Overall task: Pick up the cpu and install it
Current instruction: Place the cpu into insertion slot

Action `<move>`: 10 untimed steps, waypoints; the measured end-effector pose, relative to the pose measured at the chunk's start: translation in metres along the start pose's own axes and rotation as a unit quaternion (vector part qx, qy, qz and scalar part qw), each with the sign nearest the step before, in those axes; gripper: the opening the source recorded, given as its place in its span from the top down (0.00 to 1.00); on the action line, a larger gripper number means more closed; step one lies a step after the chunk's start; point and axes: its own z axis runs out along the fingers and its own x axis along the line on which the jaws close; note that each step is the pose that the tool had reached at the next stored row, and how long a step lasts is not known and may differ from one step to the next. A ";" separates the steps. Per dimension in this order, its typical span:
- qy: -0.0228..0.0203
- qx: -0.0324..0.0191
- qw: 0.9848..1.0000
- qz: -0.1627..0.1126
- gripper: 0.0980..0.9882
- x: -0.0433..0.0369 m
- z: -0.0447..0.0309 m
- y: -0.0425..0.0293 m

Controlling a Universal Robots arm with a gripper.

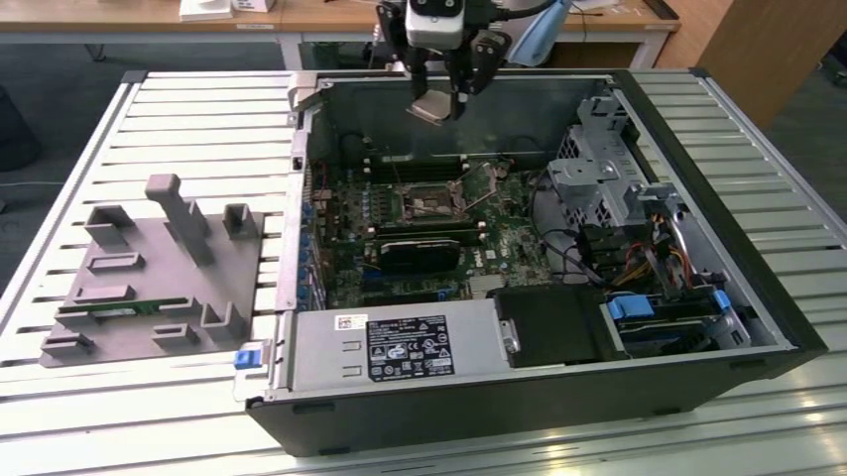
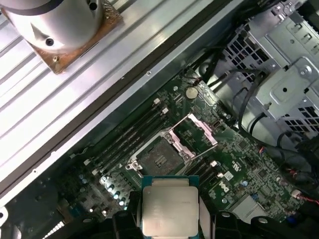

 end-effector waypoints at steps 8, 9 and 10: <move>-0.005 0.001 0.997 0.072 0.50 0.0000 0.0038 -0.0003; -0.005 0.001 0.997 0.081 0.50 0.0001 0.0042 -0.0003; -0.006 0.001 0.996 0.090 0.50 0.0001 0.0046 -0.0003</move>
